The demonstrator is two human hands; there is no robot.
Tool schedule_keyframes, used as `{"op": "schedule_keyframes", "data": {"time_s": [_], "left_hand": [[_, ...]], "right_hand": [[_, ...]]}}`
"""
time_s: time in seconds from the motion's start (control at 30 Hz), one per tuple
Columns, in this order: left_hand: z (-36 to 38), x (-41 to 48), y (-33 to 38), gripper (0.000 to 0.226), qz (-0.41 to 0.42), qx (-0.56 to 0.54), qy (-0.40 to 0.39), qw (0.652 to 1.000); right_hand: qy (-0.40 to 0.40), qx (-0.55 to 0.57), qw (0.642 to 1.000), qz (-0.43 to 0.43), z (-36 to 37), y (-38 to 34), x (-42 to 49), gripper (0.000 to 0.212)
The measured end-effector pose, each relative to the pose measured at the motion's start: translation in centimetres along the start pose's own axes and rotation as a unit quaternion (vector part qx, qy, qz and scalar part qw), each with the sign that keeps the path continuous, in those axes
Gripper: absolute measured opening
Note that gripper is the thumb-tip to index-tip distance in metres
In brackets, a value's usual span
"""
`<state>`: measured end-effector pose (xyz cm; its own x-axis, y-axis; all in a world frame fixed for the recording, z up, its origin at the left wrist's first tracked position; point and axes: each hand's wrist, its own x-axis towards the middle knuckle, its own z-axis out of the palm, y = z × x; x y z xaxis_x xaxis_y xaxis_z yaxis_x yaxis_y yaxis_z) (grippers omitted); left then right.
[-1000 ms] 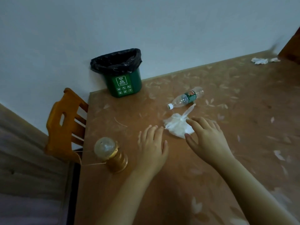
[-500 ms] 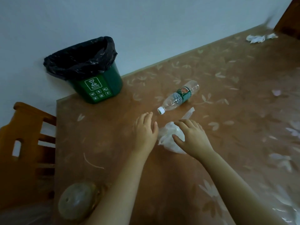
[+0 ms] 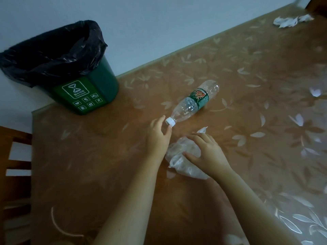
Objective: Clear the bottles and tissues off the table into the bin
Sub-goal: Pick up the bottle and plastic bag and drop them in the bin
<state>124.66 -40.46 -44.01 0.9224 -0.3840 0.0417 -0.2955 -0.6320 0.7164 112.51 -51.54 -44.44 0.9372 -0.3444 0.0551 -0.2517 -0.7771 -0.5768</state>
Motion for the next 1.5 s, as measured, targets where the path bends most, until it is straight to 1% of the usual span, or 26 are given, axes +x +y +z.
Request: {"op": "schedule_keyframes", "data": {"time_s": [0.17,0.33,0.47,0.67,0.87,0.93,1.07,1.2,1.37,1.5], "left_hand": [[1.6,0.8,0.0,0.041,-0.023,-0.033,-0.017,0.999],[3.1,1.3,-0.3,0.04,-0.047,-0.065,-0.019,0.997],[3.8,1.5,-0.7,0.033,-0.068,-0.103,0.009,0.992],[3.2,0.5,-1.0,0.024,-0.077,-0.142,0.043,0.986],[1.7,-2.4,-0.6,0.027,-0.104,-0.175,0.084,0.975],[1.2,-3.6,-0.3,0.028,-0.115,-0.183,0.096,0.972],[-0.1,-6.2,0.3,0.03,-0.123,-0.2,0.105,0.966],[-1.6,-8.7,1.1,0.031,-0.105,-0.201,0.11,0.968],[-3.9,-11.5,2.7,0.039,-0.061,-0.171,0.107,0.978],[-5.7,-13.6,4.3,0.031,-0.035,-0.159,0.119,0.979]], "right_hand": [[0.005,0.027,1.0,0.015,0.7,1.1,0.0,0.05],[0.012,0.056,0.998,0.034,1.1,1.6,-0.1,0.05],[0.014,0.064,0.997,0.044,1.3,1.6,-0.1,0.048],[0.034,0.071,0.996,0.047,1.7,1.8,-0.6,0.042],[0.056,0.087,0.993,0.052,1.9,1.2,-1.6,0.03],[0.053,0.103,0.992,0.057,1.8,0.9,-2.1,0.026],[0.056,0.132,0.987,0.078,1.4,0.4,-3.5,0.02],[0.068,0.132,0.986,0.077,0.6,-0.1,-5.1,0.02],[0.093,0.109,0.989,0.049,-1.4,-1.2,-6.9,0.023],[0.109,0.102,0.988,0.03,-3.2,-2.3,-8.7,0.023]]}}
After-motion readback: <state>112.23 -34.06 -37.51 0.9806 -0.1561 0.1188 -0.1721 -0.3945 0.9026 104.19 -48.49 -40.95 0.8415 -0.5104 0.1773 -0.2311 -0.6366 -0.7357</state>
